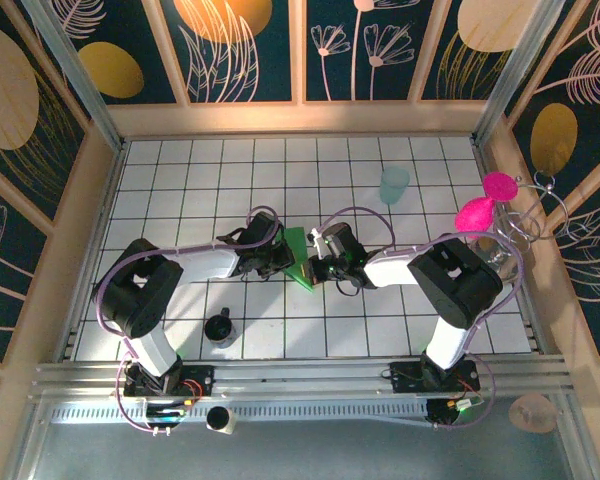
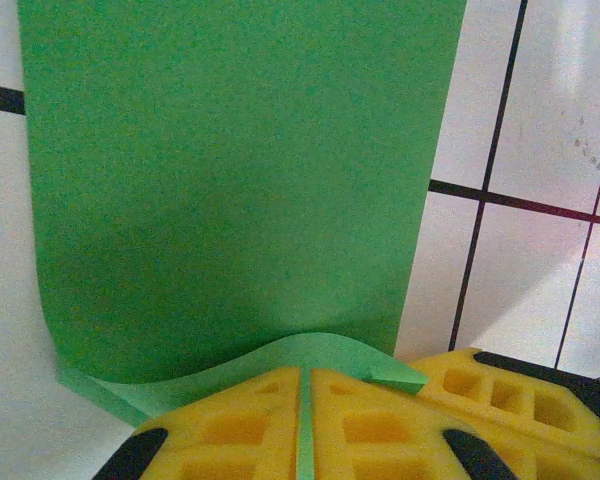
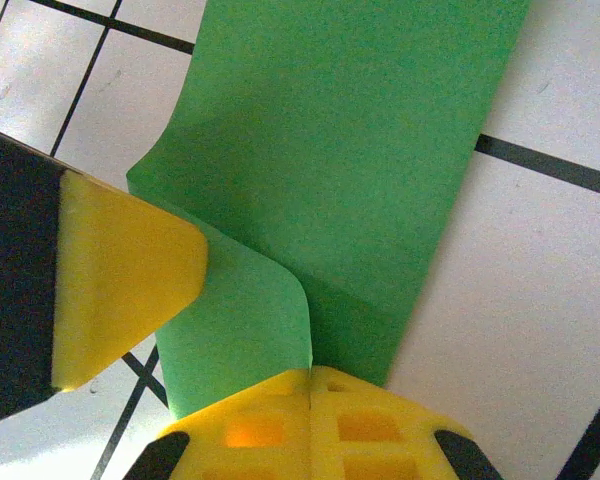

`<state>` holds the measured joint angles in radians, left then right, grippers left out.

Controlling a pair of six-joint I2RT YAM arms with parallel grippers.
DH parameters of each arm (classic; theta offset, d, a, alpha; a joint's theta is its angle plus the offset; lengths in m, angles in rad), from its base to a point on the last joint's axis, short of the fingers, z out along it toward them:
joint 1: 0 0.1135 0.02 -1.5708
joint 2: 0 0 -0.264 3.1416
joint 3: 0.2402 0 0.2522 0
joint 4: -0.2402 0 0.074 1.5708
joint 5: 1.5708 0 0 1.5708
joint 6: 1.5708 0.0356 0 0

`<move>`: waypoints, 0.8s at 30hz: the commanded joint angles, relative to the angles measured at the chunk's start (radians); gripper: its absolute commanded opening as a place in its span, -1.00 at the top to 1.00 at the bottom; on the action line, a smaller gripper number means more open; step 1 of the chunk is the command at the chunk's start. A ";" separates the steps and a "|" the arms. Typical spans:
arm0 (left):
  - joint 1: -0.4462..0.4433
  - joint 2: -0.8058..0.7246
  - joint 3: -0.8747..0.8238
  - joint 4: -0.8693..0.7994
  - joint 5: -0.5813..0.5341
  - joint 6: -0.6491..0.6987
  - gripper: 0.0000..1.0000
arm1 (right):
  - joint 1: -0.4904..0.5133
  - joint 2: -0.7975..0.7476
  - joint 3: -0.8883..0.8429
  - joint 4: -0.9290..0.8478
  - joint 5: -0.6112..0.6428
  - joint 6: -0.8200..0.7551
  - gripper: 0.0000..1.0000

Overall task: Fold a paper plane with a square sheet of paper (pick it up from the middle)
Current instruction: Third fold the triangle at the center of the table.

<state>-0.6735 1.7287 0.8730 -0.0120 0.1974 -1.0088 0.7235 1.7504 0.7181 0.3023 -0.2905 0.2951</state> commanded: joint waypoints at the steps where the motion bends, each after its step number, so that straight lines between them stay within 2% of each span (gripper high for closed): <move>1: -0.003 0.005 -0.006 -0.022 -0.009 -0.020 0.75 | -0.010 0.031 0.006 -0.054 0.010 0.006 1.00; 24: -0.004 0.020 -0.036 -0.031 -0.030 -0.024 0.76 | -0.012 0.044 0.009 -0.057 0.008 0.012 1.00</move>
<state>-0.6739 1.7290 0.8524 -0.0261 0.1772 -1.0195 0.7204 1.7550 0.7197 0.3038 -0.2970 0.2958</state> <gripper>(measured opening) 0.121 0.052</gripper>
